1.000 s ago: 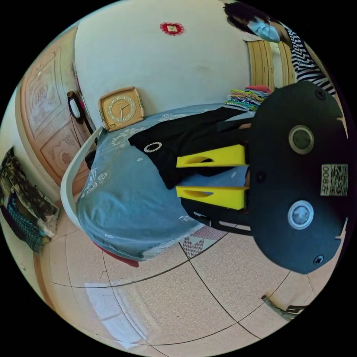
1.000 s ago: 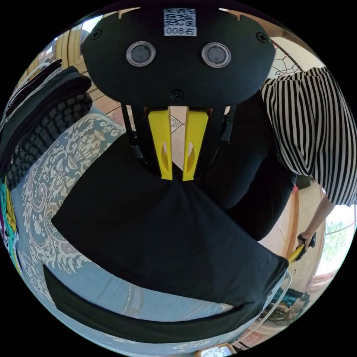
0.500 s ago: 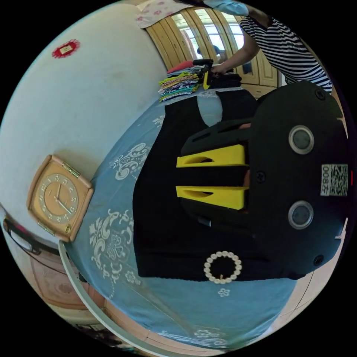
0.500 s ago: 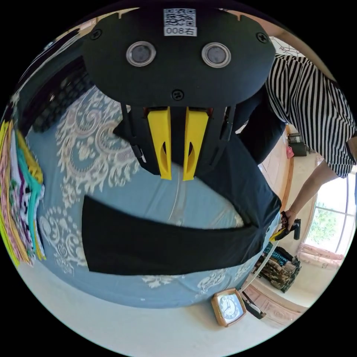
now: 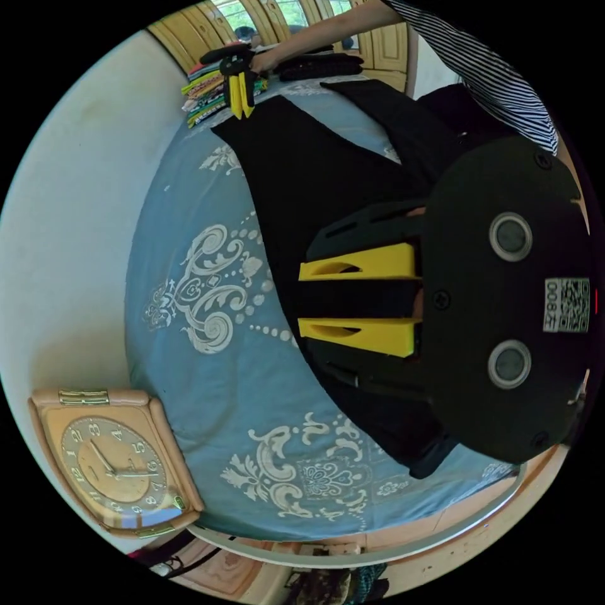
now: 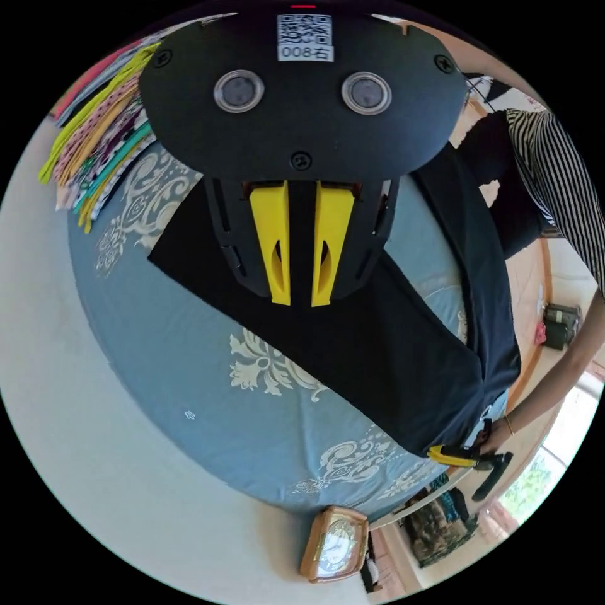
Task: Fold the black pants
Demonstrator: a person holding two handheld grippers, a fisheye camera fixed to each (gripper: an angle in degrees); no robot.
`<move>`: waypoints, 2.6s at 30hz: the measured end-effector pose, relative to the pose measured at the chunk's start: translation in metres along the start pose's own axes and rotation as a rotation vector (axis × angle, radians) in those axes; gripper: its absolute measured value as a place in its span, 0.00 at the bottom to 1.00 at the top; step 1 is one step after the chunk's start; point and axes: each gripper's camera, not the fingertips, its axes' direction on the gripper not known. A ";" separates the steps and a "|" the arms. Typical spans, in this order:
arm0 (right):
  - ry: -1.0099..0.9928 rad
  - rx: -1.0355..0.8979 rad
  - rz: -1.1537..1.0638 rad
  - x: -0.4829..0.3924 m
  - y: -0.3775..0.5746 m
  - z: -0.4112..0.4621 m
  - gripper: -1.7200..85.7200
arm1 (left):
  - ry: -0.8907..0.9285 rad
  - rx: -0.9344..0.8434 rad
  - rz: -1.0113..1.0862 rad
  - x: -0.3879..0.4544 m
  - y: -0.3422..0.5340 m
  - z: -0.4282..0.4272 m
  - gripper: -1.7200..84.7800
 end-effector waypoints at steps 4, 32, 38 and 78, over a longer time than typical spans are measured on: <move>0.119 -0.102 -0.114 -0.009 -0.040 0.016 0.11 | -0.083 -0.054 0.026 0.021 -0.038 0.011 0.14; 0.134 -0.294 -0.274 -0.062 -0.095 0.033 0.08 | -0.200 -0.264 0.318 0.179 -0.112 0.051 0.04; 0.153 -0.265 -0.208 -0.084 -0.074 0.015 0.04 | -0.254 -0.181 0.307 0.206 -0.078 0.021 0.03; 0.213 -0.016 0.115 -0.488 0.285 -0.071 0.03 | -0.205 -0.126 0.049 0.303 0.436 -0.037 0.03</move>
